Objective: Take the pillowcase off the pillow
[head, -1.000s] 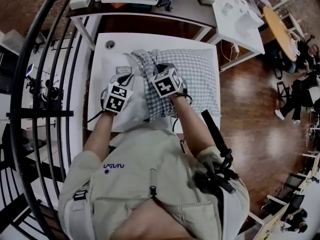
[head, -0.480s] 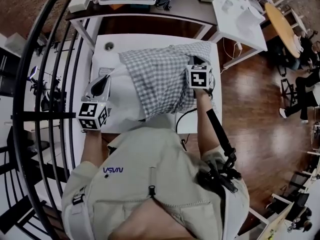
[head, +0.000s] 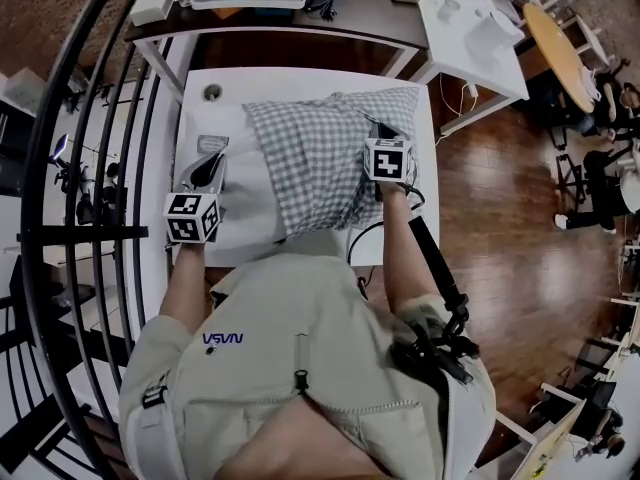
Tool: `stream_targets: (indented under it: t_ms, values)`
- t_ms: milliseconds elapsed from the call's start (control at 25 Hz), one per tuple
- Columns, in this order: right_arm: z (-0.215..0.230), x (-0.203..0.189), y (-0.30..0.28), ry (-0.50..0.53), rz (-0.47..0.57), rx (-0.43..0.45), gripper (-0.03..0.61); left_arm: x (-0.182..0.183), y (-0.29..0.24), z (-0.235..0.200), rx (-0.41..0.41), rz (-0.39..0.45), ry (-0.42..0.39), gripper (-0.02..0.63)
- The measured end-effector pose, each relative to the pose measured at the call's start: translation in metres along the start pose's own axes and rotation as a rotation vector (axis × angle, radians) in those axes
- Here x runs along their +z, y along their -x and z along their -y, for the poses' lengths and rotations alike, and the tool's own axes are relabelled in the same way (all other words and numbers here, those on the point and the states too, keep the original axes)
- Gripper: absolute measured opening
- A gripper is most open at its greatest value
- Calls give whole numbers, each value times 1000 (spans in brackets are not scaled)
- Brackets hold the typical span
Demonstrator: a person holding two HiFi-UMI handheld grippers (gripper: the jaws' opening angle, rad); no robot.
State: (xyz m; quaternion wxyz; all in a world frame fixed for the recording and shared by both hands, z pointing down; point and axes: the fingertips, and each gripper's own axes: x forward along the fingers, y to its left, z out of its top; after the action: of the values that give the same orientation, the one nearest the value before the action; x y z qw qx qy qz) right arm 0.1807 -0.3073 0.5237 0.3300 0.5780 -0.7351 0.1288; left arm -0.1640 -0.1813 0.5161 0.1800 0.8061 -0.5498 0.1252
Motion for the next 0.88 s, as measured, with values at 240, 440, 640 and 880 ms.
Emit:
stream_targets:
  t_ms: [240,440,640,880]
  values:
    - [-26,14,50,-58,110,89,78,28,23,20,-7,26,-171,126]
    - [-72,-9,112,-70,149,173,92,15,62,68,-99,-18,-303,130]
    - [-107,-46,145,-58,91,219,101,-25,70,108,-221,-122,-310,147]
    - [-140,-105,164,-59,-28,263,111,-79,62,137,-339,-292,-351,282]
